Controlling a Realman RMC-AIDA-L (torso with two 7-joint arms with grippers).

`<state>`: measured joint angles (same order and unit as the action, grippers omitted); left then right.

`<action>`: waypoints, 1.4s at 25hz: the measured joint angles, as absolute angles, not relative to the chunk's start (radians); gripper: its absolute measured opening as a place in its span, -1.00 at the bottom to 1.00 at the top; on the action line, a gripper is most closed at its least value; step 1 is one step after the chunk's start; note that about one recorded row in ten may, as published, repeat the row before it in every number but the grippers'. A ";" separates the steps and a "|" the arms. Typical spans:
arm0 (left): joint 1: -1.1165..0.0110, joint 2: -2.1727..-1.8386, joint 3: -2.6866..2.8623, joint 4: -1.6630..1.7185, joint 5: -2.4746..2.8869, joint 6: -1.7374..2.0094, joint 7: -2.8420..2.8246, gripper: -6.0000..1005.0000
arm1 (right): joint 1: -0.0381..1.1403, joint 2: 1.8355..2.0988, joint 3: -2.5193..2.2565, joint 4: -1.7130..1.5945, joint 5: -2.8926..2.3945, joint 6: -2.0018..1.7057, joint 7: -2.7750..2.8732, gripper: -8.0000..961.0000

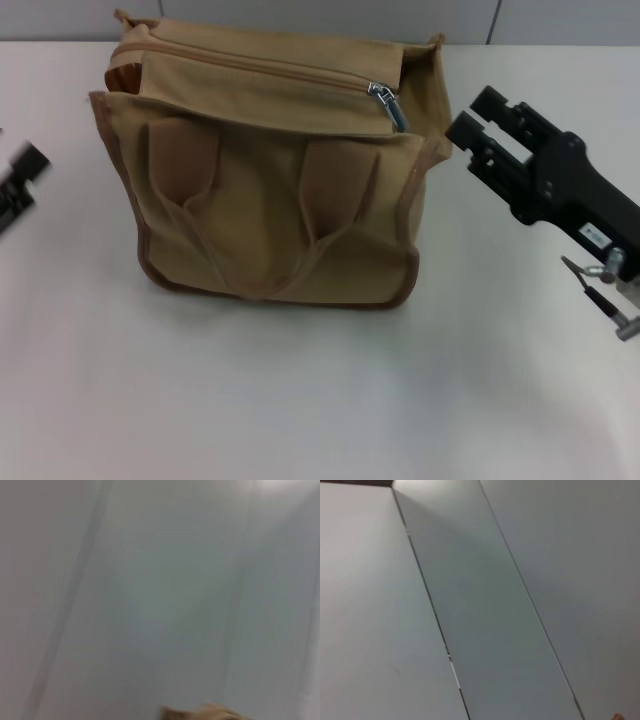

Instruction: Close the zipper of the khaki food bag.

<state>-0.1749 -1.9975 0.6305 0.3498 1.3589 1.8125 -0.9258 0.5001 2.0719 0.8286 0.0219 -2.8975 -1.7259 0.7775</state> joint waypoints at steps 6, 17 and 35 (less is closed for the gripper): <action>-0.182 -1.996 0.753 0.383 1.462 1.877 -0.919 0.56 | 0.490 2.068 0.807 -0.044 -2.905 -1.840 0.722 0.31; -0.249 -2.063 0.771 0.487 1.758 1.907 -0.841 0.56 | 0.481 2.073 0.648 -0.125 -2.910 -1.865 0.696 0.62; -0.310 -2.069 0.770 0.479 1.913 1.846 -0.839 0.56 | 0.527 2.081 0.325 -0.153 -2.903 -1.845 0.593 0.74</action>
